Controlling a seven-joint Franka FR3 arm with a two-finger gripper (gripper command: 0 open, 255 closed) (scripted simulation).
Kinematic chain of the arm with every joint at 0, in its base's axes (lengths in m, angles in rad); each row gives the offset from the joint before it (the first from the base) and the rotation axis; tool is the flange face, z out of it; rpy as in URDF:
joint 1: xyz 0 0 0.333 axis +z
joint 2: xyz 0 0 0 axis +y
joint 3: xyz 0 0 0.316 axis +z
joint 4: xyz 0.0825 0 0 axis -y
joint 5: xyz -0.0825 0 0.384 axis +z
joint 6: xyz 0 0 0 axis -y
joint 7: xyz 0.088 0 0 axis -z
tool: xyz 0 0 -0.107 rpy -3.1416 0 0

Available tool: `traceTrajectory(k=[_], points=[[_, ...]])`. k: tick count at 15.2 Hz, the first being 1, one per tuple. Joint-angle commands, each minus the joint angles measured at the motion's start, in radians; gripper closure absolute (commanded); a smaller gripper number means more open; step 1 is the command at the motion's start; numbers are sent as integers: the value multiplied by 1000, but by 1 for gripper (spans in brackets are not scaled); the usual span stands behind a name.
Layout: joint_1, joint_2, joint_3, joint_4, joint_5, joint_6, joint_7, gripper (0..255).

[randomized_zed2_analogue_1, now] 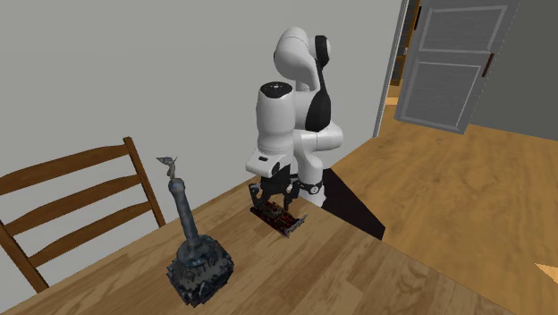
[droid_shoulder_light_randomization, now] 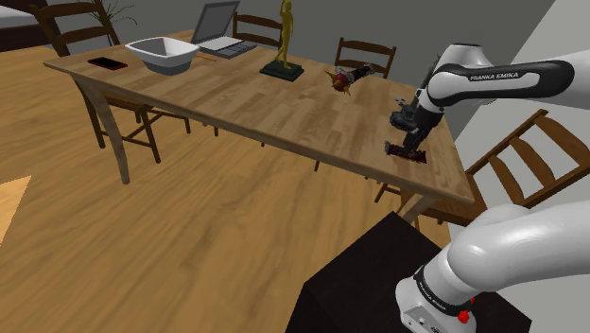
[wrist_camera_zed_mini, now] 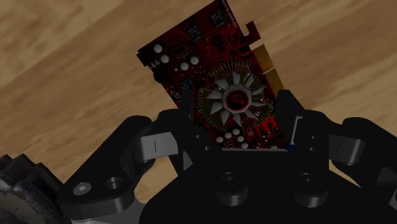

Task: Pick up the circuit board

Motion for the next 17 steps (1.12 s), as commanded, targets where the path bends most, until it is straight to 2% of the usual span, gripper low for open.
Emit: traceTrajectory(k=[1,3,17], points=[[0,0,0,-1,0,0,0,255],[1,1,0,-2,0,2,1,255],[7,-44,45,152,24,-197,-3,255]])
